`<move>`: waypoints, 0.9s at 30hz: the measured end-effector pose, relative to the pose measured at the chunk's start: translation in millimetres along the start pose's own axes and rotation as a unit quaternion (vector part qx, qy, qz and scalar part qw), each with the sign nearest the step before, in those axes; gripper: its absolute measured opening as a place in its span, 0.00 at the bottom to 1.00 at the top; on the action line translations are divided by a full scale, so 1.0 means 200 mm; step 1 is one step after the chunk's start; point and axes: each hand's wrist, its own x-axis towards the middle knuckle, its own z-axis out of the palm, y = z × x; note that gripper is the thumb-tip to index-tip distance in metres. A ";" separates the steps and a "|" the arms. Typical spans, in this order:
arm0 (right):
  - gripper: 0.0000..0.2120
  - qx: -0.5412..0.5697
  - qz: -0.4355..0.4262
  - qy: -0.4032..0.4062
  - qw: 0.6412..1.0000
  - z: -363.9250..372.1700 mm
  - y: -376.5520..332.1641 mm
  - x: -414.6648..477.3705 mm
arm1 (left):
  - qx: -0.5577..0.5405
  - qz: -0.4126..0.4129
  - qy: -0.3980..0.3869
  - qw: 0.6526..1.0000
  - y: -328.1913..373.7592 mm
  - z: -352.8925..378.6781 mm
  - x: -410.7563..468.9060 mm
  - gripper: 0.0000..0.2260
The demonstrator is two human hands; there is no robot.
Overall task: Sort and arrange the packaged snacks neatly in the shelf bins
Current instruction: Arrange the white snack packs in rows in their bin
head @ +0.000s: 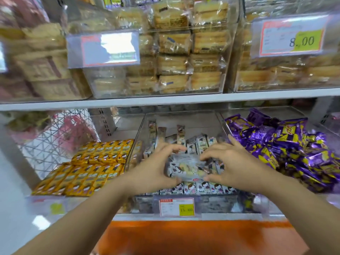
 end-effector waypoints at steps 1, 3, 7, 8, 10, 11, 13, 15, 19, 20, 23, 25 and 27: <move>0.21 -0.003 -0.008 -0.001 1.000 0.00 -0.01 -0.01 | 0.032 0.004 -0.011 0.999 -0.01 0.00 -0.01 0.27; 0.19 -0.007 -0.022 -0.007 1.000 0.01 -0.02 -0.01 | 0.068 0.006 -0.030 0.997 -0.02 0.00 -0.02 0.28; 0.21 -0.025 -0.022 -0.015 0.999 0.03 -0.04 0.00 | 0.038 -0.013 -0.048 0.998 -0.03 -0.01 -0.04 0.30; 0.22 -0.032 -0.021 -0.014 0.999 0.04 -0.05 0.01 | 0.013 -0.023 -0.046 0.999 -0.03 -0.02 -0.04 0.28; 0.22 -0.043 -0.031 -0.008 0.999 0.05 -0.07 0.02 | -0.034 -0.042 -0.033 0.998 -0.04 -0.03 -0.03 0.23; 0.21 -0.042 -0.035 -0.006 0.998 0.04 -0.07 0.02 | -0.046 -0.049 -0.022 0.998 -0.05 -0.03 -0.03 0.21; 0.19 -0.031 -0.036 -0.011 0.999 0.02 -0.07 0.02 | -0.051 -0.060 -0.004 0.997 -0.05 -0.04 -0.01 0.17; 0.16 -0.028 -0.036 -0.005 0.999 -0.02 -0.05 0.01 | -0.063 -0.064 -0.004 0.996 -0.05 -0.04 -0.01 0.15; 0.13 -0.052 0.006 0.017 0.998 -0.11 0.01 -0.02 | -0.082 -0.069 -0.013 0.994 -0.03 -0.03 -0.01 0.15; 0.14 -0.062 0.019 0.012 0.998 -0.11 0.02 -0.02 | -0.077 -0.069 -0.013 0.995 -0.03 -0.03 -0.01 0.16; 0.17 -0.090 0.050 -0.032 0.994 -0.08 0.03 -0.01 | 0.020 -0.049 0.019 0.998 -0.02 -0.02 -0.01 0.21; 0.19 -0.110 0.054 -0.051 0.991 -0.04 0.03 0.00 | 0.063 -0.027 0.052 0.996 -0.01 -0.02 -0.01 0.24; 0.23 -0.119 0.057 -0.050 0.990 -0.02 0.03 0.01 | 0.101 -0.008 0.064 0.993 0.00 -0.02 -0.01 0.28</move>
